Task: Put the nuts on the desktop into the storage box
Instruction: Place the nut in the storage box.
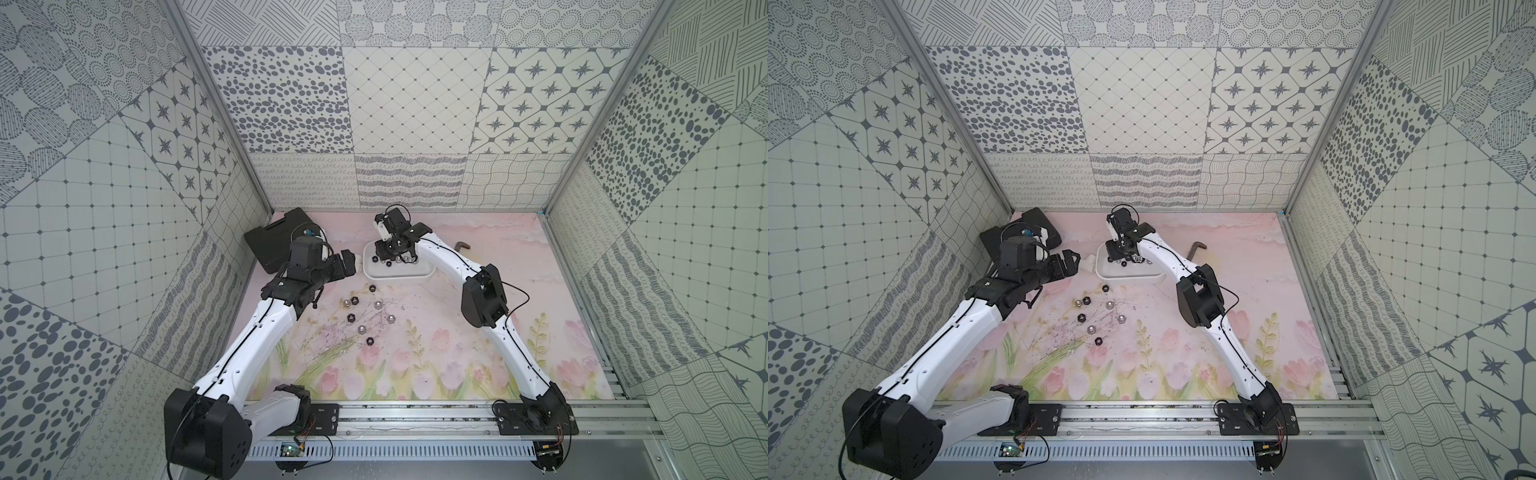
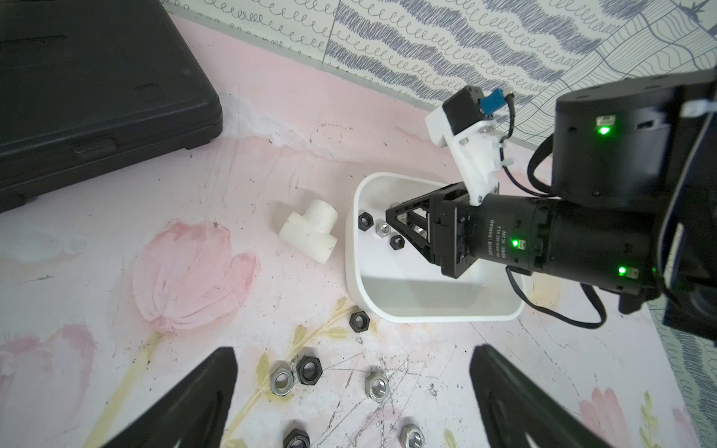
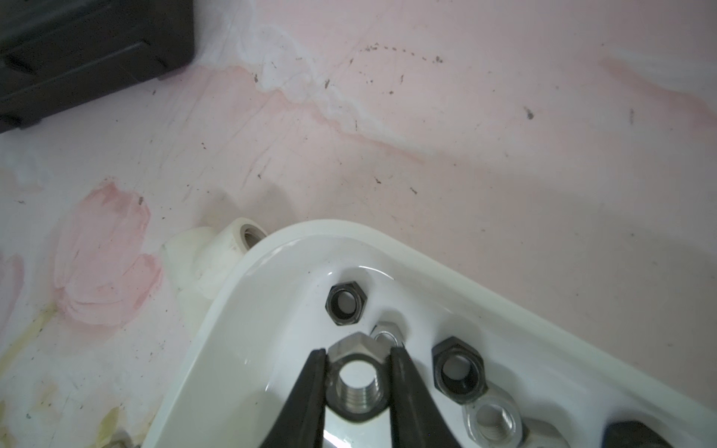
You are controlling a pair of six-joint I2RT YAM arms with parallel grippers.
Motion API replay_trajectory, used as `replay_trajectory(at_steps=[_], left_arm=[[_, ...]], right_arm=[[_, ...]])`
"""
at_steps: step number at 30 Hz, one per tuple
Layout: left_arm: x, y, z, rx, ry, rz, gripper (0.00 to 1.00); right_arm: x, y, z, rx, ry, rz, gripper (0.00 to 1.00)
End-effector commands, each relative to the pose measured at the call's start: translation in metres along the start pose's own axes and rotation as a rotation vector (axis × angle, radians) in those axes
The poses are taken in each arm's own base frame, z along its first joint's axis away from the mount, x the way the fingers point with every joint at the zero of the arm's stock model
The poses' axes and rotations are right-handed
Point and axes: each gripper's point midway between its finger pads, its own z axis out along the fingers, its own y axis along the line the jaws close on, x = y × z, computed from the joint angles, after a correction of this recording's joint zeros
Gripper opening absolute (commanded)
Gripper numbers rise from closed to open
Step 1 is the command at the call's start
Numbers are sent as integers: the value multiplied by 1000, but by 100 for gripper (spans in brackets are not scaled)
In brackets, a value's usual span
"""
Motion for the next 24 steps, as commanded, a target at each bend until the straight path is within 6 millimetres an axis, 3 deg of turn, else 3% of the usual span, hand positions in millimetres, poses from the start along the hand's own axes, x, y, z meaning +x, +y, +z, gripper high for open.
replay_trajectory(at_steps=[1, 15, 24], left_arm=[[-3, -1, -2, 0, -15, 20, 99], [-2, 0, 0, -5, -10, 20, 99], [0, 1, 2, -7, -3, 18, 99]], right_arm=[[5, -10, 13, 56, 2, -19, 16], [5, -24, 33, 104, -8, -29, 19], [2, -26, 27, 128, -18, -44, 52]])
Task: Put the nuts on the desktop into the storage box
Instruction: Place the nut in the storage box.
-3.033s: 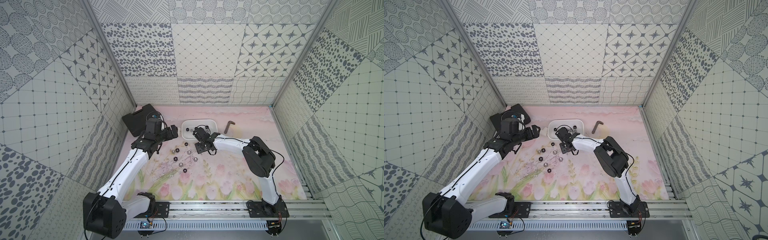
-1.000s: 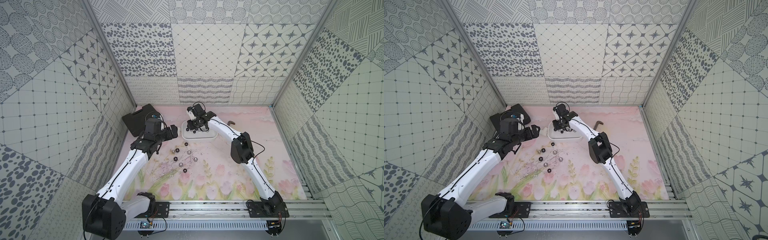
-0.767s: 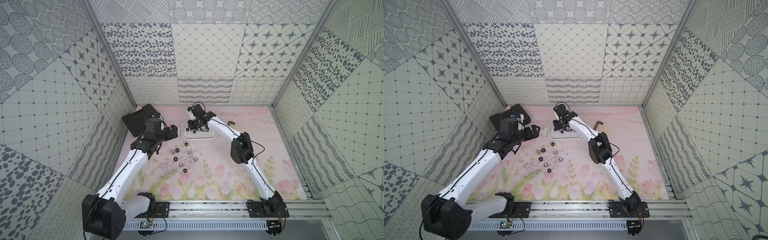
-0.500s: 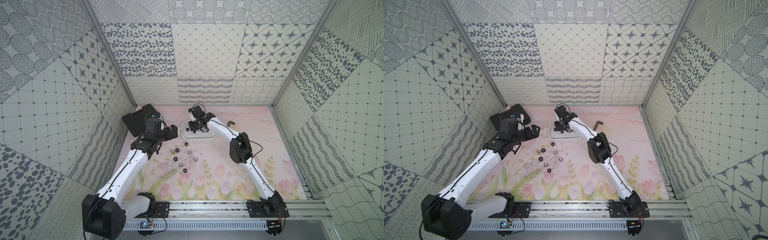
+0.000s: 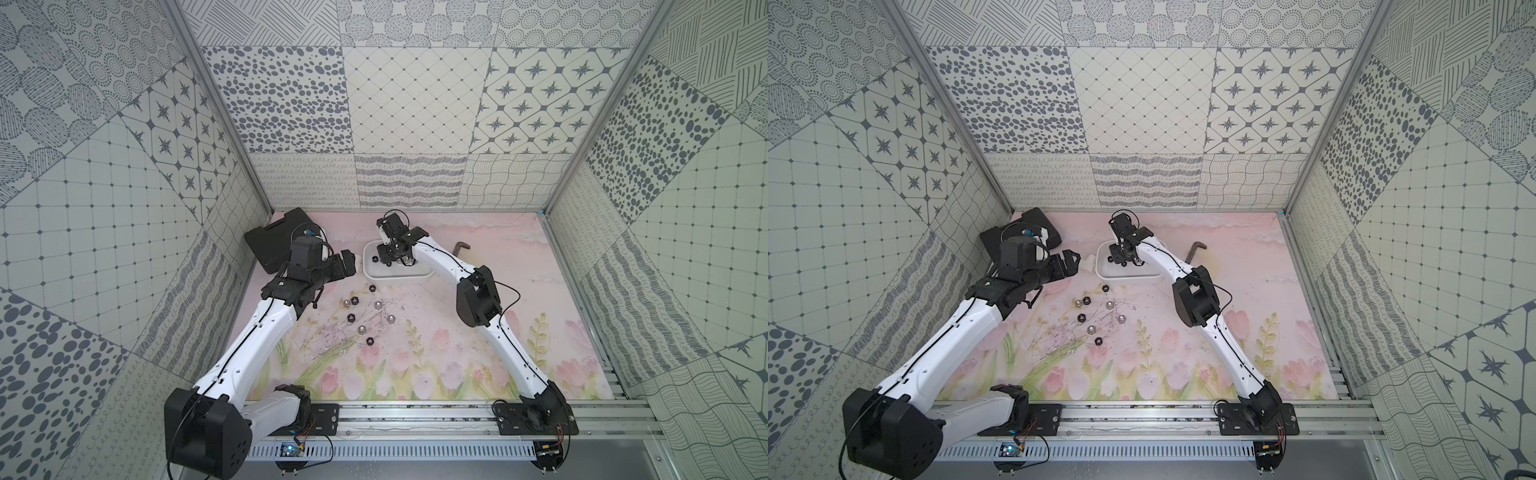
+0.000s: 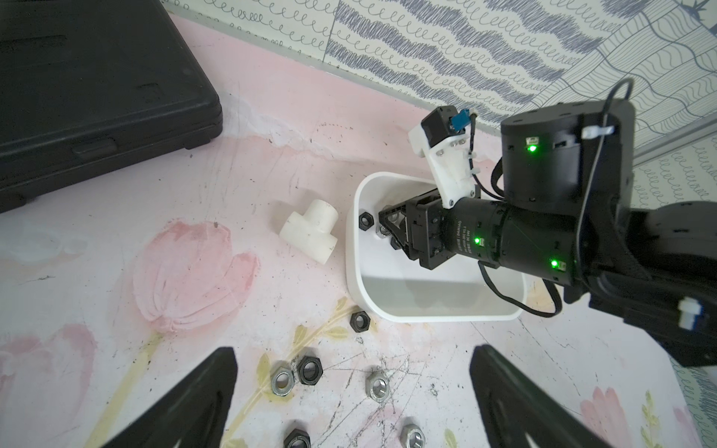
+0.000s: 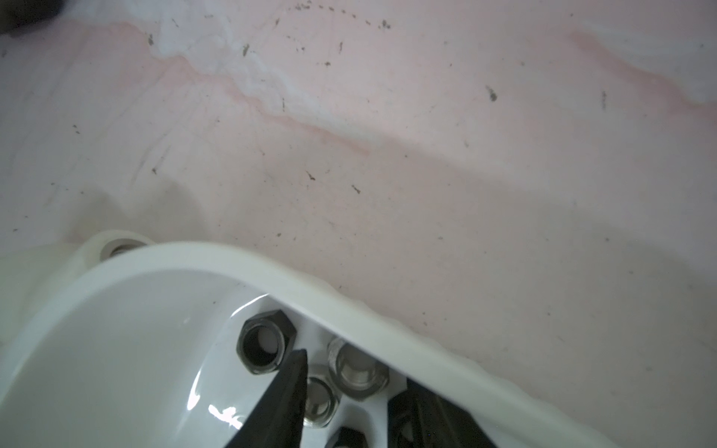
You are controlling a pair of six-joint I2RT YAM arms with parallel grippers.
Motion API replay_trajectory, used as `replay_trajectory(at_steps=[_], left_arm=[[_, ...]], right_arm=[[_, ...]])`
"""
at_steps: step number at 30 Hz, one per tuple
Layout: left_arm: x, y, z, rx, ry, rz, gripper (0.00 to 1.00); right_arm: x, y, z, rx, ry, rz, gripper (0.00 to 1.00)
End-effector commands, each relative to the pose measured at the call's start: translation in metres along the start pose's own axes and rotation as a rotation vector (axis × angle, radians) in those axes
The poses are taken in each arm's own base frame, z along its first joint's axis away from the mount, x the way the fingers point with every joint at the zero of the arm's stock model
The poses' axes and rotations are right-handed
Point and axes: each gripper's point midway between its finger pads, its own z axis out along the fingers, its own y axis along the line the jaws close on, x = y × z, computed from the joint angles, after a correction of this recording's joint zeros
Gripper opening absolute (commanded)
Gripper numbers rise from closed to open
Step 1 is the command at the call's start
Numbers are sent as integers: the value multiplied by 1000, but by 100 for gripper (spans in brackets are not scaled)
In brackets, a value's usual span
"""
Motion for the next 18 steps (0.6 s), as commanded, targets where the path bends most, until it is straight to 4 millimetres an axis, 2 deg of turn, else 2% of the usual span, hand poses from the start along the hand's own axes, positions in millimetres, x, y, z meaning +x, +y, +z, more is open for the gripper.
replay_trajectory(at_steps=[1, 3, 7, 11, 15, 18], left_arm=[[0, 1, 2, -6, -4, 17, 99], [0, 1, 2, -6, -3, 17, 99], [1, 2, 3, -9, 0, 15, 99], [2, 1, 4, -6, 5, 14, 99], [1, 1, 2, -8, 3, 15, 99], [0, 1, 0, -8, -2, 15, 99]], right_arm=[[-13, 0, -7, 11, -42, -10, 53], [-18, 7, -16, -1, -56, -23, 53], [-33, 33, -53, -31, -113, -60, 54], [-42, 61, -107, -60, -204, -95, 55], [-22, 81, -155, -132, -252, -87, 57], [11, 88, -181, -166, -236, -87, 59]])
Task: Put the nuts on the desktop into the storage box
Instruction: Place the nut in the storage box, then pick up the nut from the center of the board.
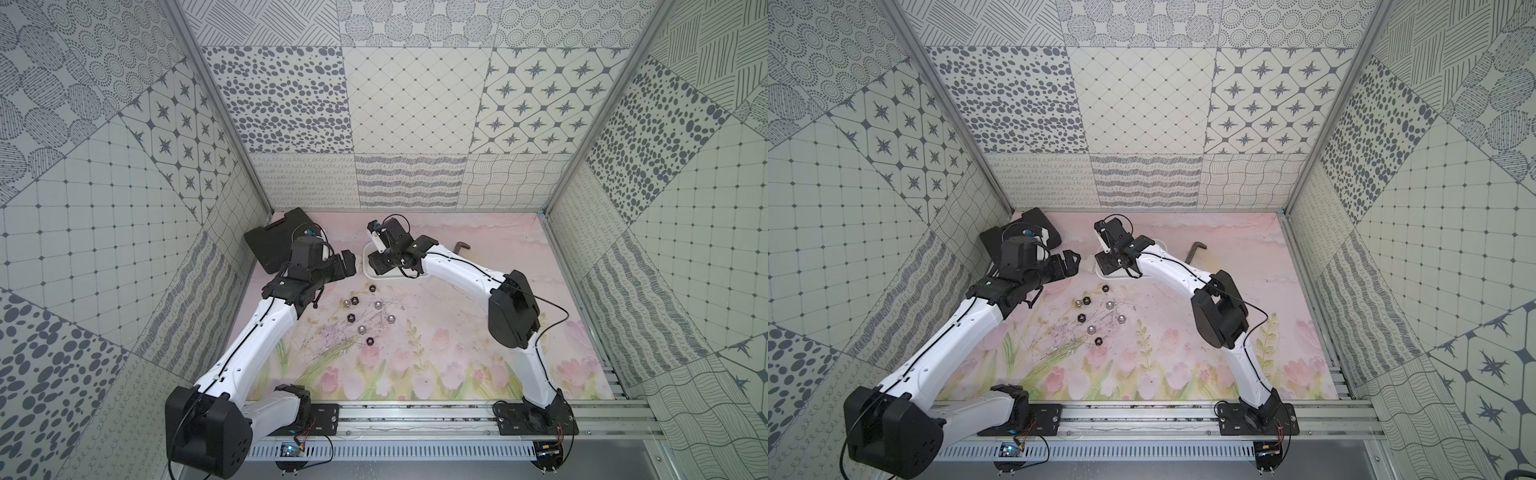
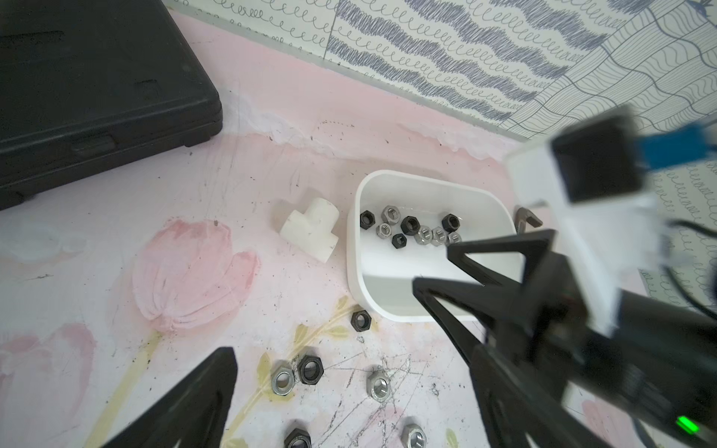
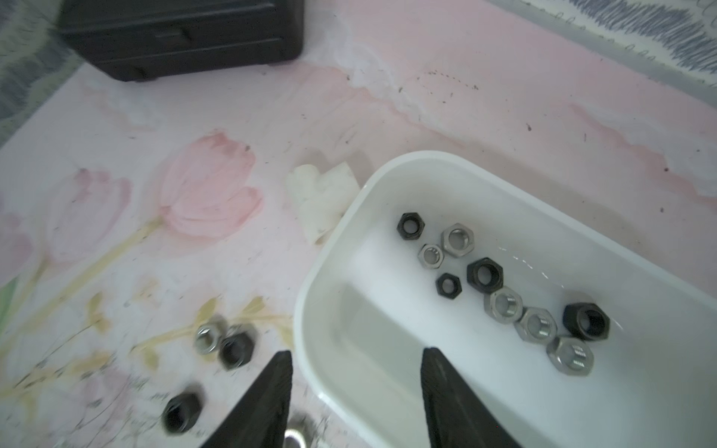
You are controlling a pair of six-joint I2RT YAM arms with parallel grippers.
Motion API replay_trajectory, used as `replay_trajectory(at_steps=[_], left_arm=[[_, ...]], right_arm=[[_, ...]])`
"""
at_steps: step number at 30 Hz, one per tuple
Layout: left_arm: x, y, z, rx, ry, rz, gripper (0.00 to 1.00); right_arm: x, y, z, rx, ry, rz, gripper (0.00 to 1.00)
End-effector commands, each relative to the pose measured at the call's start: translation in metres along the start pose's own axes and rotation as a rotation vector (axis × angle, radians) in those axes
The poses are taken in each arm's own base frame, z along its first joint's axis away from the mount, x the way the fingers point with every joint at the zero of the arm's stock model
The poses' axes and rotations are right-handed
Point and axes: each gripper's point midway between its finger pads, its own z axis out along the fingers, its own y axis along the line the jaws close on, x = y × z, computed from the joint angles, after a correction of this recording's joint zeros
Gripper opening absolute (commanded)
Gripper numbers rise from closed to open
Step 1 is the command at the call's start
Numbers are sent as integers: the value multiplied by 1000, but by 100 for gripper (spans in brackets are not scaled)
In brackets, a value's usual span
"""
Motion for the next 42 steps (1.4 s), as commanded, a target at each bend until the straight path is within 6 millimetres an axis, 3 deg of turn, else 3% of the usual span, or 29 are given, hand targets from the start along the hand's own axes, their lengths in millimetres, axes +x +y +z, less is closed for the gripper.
replay_trajectory(at_steps=[1, 4, 8, 15, 22, 30, 42], left_arm=[[-1, 1, -2, -7, -6, 13, 99], [0, 0, -1, -4, -3, 13, 99], [-1, 0, -3, -3, -8, 11, 99], [-2, 1, -5, -8, -16, 14, 99], [-3, 1, -4, -8, -19, 16, 99], [-2, 0, -3, -6, -18, 16, 99], [-3, 1, -4, -10, -21, 19, 99]], right_arm=[[9, 9, -29, -33, -61, 31, 59], [51, 8, -37, -22, 9, 58, 61], [101, 6, -33, -1, 107, 89, 61], [151, 20, -6, 34, 242, 59, 61], [170, 34, 18, 21, 317, 56, 61], [187, 34, 24, 66, 374, 21, 59], [191, 36, 30, 95, 401, -31, 41]])
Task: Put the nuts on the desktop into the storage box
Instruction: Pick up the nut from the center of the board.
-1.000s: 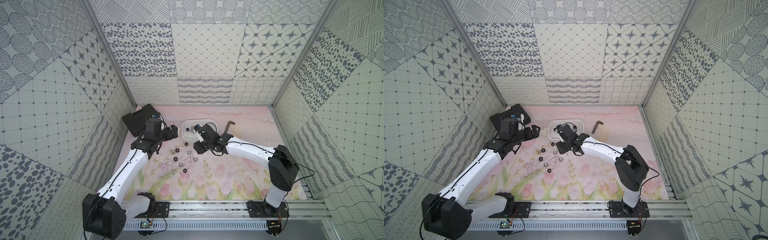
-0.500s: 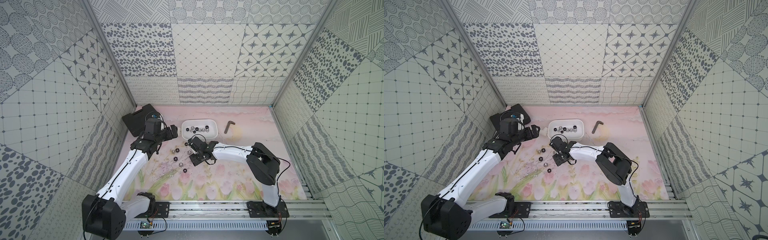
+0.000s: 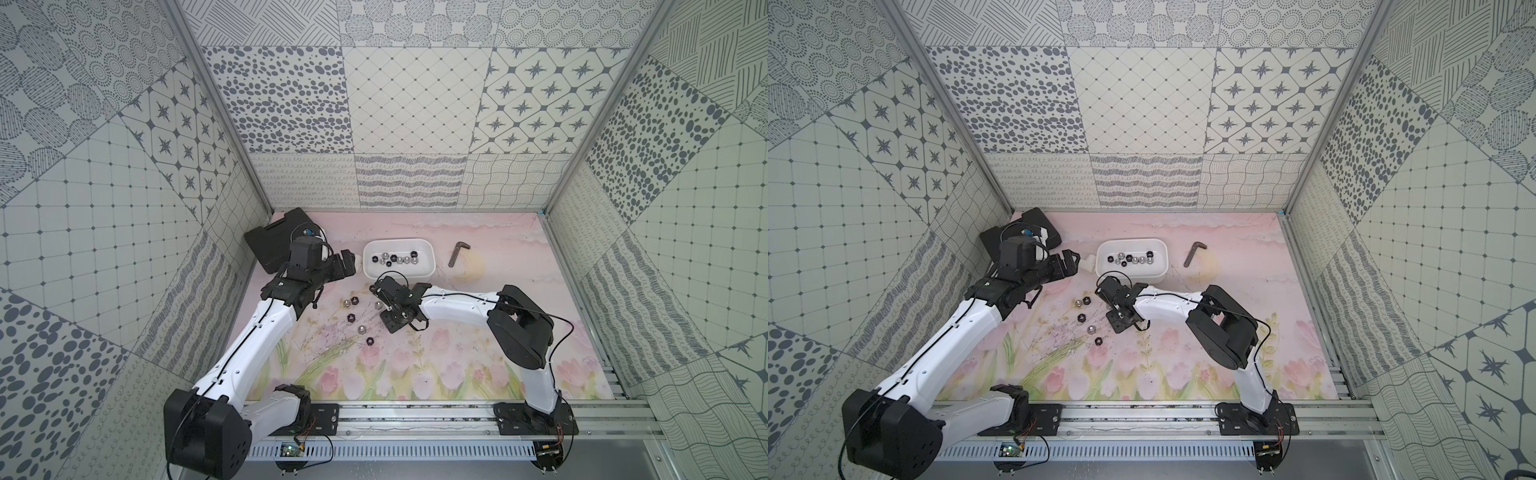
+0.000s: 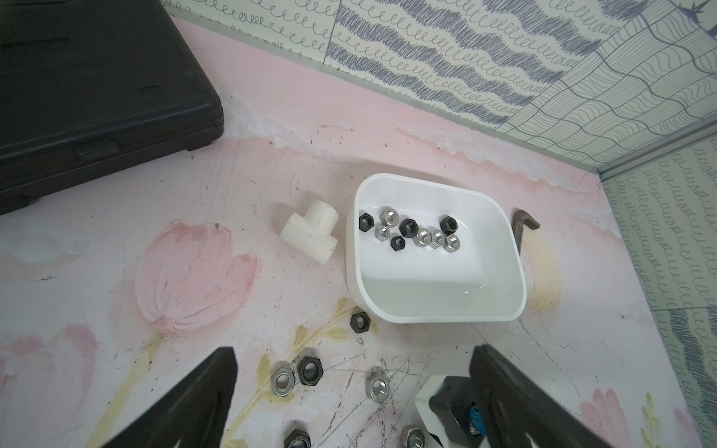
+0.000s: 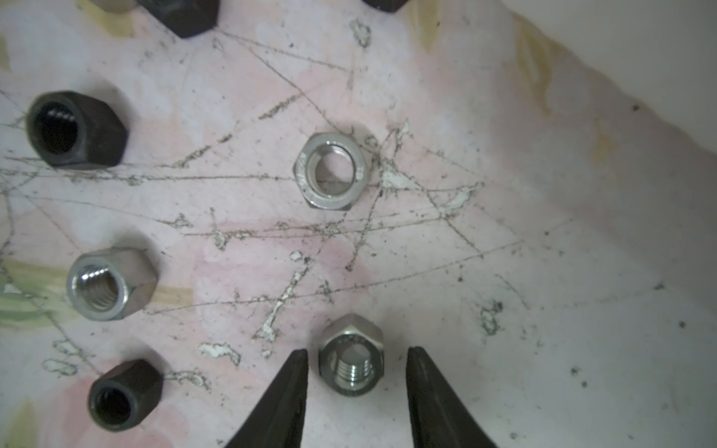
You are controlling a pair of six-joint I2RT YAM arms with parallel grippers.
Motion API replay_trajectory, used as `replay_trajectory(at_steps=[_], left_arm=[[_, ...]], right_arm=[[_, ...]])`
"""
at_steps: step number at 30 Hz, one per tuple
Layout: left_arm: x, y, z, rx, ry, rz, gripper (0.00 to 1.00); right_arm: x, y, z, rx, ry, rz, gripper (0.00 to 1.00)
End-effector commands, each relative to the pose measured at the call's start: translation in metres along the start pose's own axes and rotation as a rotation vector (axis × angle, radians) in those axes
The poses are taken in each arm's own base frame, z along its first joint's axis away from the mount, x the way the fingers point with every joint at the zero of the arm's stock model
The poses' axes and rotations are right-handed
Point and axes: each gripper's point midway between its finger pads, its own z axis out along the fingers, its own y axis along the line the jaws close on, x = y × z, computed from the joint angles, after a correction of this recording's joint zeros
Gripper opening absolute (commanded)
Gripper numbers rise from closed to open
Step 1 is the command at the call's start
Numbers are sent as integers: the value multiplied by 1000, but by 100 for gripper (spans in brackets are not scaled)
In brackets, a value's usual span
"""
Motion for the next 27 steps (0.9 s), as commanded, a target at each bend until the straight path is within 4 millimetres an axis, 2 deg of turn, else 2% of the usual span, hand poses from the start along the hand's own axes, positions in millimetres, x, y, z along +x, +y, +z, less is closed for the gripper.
replay_trajectory(at_steps=[1, 3, 6, 9, 12, 16, 19, 21, 23, 27], left_arm=[[-1, 2, -1, -12, -10, 18, 99], [0, 2, -1, -13, -10, 19, 99], [-1, 2, -1, -13, -11, 18, 99], [0, 2, 0, -13, -8, 18, 99], [0, 2, 0, -12, -8, 17, 99], [0, 2, -1, -10, -11, 17, 99], [0, 2, -2, -14, -13, 19, 99], [-1, 3, -3, -16, -14, 19, 99], [-1, 3, -4, -20, -17, 23, 99], [-1, 4, -5, -22, -18, 23, 99]], right_arm=[[-2, 4, 6, 19, 6, -26, 38], [-2, 5, 6, 22, 11, -29, 34], [-3, 4, 3, 25, 4, -28, 22], [-11, 1, -8, 34, -27, -26, 19], [-29, -3, -29, 24, -90, -19, 19], [-68, -17, -68, 1, -245, 19, 20], [-96, -47, -90, -4, -342, 94, 21], [-110, -72, -96, 12, -374, 149, 21], [-119, -100, -95, 59, -383, 198, 21], [-124, -148, -78, 146, -327, 266, 20]])
